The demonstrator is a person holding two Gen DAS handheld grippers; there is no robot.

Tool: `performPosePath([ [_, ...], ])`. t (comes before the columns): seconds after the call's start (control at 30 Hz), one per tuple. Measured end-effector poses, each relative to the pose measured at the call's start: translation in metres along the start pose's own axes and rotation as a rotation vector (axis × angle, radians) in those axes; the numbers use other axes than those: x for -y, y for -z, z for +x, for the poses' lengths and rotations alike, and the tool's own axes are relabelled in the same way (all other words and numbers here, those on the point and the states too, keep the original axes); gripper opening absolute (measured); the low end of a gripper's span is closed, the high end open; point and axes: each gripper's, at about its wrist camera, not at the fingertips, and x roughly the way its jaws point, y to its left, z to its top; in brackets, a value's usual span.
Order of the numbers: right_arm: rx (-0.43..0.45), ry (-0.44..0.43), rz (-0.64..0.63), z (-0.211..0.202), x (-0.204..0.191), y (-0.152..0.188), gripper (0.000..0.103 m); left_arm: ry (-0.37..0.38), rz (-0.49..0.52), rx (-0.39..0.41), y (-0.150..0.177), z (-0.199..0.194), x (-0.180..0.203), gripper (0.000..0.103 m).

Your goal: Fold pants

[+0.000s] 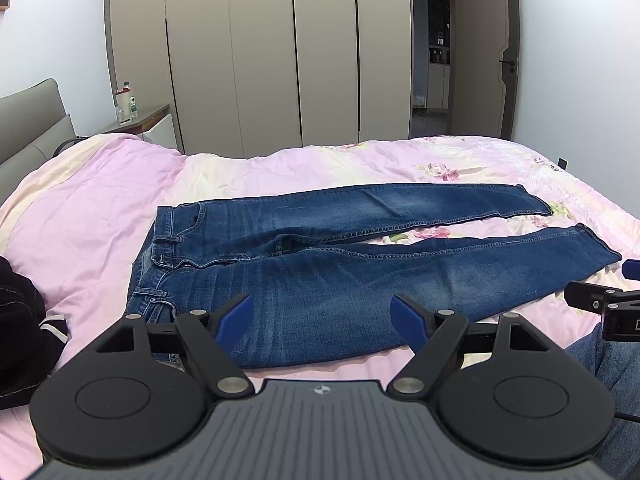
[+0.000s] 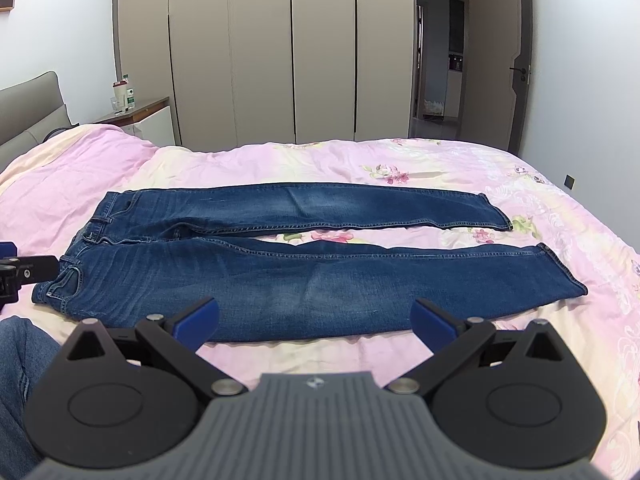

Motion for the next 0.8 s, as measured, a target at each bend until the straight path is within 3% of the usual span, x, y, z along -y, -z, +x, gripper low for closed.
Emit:
performPosePath([
  [0.8,-0.008,0.008,-0.006,-0.0019,0.0004,-0.0011,0.098,0.003,0.005,-0.01,0.0028,-0.0006,0.0029,0.091],
])
